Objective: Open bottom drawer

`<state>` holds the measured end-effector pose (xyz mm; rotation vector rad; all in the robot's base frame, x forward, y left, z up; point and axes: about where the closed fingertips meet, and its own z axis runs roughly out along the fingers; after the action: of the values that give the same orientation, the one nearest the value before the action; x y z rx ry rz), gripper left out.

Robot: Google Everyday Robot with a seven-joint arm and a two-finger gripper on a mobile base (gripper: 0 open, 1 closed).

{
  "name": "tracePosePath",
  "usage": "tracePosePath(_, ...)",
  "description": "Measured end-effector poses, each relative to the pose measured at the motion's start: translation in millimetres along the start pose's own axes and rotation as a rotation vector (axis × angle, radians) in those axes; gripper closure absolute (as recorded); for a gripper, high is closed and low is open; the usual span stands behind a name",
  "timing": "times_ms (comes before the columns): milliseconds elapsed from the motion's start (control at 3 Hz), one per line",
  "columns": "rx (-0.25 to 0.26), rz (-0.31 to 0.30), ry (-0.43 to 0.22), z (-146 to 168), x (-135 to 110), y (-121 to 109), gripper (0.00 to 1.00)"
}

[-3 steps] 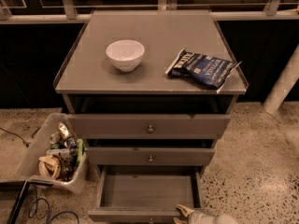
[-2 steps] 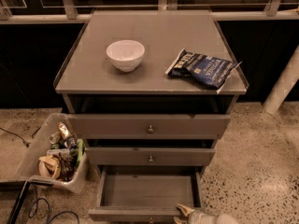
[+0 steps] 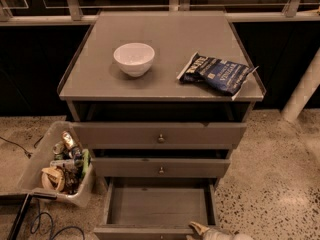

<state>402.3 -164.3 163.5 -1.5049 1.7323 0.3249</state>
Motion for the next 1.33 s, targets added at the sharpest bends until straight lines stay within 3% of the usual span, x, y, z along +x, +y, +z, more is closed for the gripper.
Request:
tracePosePath(1000, 0.0, 0.0, 0.0, 0.1, 0.0, 0.1, 0.11)
tracePosePath(1333, 0.0, 0.0, 0.0, 0.1, -0.1, 0.1, 0.0)
